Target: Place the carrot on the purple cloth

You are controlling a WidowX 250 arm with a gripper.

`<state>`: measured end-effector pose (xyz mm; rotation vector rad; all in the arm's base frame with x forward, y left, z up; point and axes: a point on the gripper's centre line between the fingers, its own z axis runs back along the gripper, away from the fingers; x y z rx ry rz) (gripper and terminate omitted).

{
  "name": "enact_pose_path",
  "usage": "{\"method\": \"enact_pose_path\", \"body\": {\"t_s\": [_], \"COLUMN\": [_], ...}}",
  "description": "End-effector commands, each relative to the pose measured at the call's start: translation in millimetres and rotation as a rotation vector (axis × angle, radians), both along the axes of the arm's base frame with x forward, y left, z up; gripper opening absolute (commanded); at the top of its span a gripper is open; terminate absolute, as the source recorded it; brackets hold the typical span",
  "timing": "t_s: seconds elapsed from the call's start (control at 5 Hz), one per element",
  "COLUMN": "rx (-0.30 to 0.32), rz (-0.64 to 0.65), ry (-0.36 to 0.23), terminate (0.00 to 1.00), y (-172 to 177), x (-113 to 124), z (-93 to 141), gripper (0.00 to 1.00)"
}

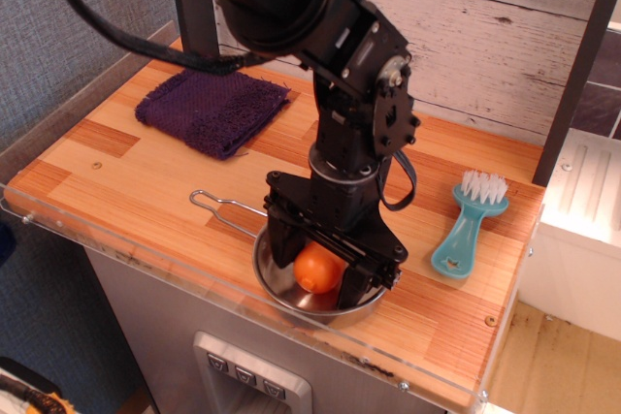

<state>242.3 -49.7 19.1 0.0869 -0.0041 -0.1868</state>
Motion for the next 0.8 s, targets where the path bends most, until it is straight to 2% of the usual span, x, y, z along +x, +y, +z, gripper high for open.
{"method": "enact_pose_path", "body": {"t_s": [0.0,0.2,0.4,0.6], "rx": [-0.008,-0.024,-0.071,-0.099], "rz": [-0.057,-0.066,-0.065,-0.007], "ry": [-0.050,-0.074,-0.127,-0.159], "terminate": [0.00,0.00,0.00,0.00], "y": [-2,7,31,77], "x": [6,10,15,29], "z": [16,33,72,96], "gripper": [0.00,0.00,0.00,0.00]}}
